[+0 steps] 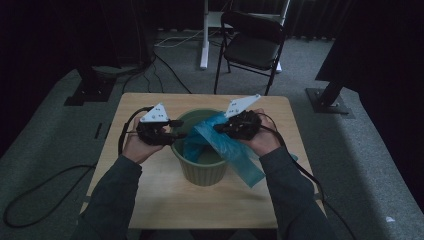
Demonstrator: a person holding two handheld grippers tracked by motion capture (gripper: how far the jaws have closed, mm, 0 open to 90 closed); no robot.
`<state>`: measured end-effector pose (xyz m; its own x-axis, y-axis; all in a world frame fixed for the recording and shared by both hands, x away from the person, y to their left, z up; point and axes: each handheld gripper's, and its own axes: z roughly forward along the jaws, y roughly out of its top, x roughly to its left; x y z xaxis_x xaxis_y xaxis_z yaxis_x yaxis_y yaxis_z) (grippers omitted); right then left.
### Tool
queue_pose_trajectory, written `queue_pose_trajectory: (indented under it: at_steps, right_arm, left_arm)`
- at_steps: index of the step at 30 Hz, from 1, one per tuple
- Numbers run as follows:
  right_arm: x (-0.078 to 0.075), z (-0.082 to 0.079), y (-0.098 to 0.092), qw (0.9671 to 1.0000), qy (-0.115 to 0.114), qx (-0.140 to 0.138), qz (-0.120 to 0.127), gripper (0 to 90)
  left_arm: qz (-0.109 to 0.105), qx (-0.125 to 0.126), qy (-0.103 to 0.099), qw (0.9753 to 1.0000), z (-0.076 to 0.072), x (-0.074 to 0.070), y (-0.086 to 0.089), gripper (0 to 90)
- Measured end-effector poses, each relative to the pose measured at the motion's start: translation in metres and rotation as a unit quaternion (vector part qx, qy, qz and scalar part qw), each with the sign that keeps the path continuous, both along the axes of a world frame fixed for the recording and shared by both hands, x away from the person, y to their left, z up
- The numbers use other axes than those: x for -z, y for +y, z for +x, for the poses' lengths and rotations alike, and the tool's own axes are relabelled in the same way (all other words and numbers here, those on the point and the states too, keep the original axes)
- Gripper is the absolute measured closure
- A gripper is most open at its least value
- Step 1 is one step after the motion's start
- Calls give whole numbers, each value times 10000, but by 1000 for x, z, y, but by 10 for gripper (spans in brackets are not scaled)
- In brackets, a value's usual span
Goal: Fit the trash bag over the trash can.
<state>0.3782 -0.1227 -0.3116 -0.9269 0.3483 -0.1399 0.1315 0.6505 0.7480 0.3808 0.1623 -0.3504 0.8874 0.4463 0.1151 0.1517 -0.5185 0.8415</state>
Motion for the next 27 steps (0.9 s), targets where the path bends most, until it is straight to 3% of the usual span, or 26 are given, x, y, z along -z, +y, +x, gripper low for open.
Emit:
queue_pose_trajectory:
  at_steps: [1, 7, 13, 16, 18, 21, 27]
  right_arm:
    - [0, 0, 0, 10000, 0, 0, 0, 900]
    - [-1, 1, -1, 10000, 55, -27, 65, 900]
    - [-5, 1, -1, 9998, 71, -61, 164, 900]
    - [-7, 1, 0, 9998, 59, -81, 160, 900]
    - [-7, 1, 1, 9998, 74, -102, 141, 900]
    - [-6, 1, 1, 9998, 93, -108, 129, 899]
    - [-9, 1, -7, 9992, 128, -86, 364, 772]
  left_arm:
    - [0, 0, 0, 10000, 0, 0, 0, 554]
    - [452, 261, -121, 9986, 5, -8, -17, 559]
    - [776, 306, -222, 9963, 8, -8, -38, 557]
    - [885, 335, -202, 9953, 9, -5, -46, 643]
    - [950, 363, -203, 9946, 9, -3, -48, 803]
    - [948, 356, -221, 9946, 9, -4, -49, 883]
    - [947, 299, -230, 9948, 8, -6, -42, 894]
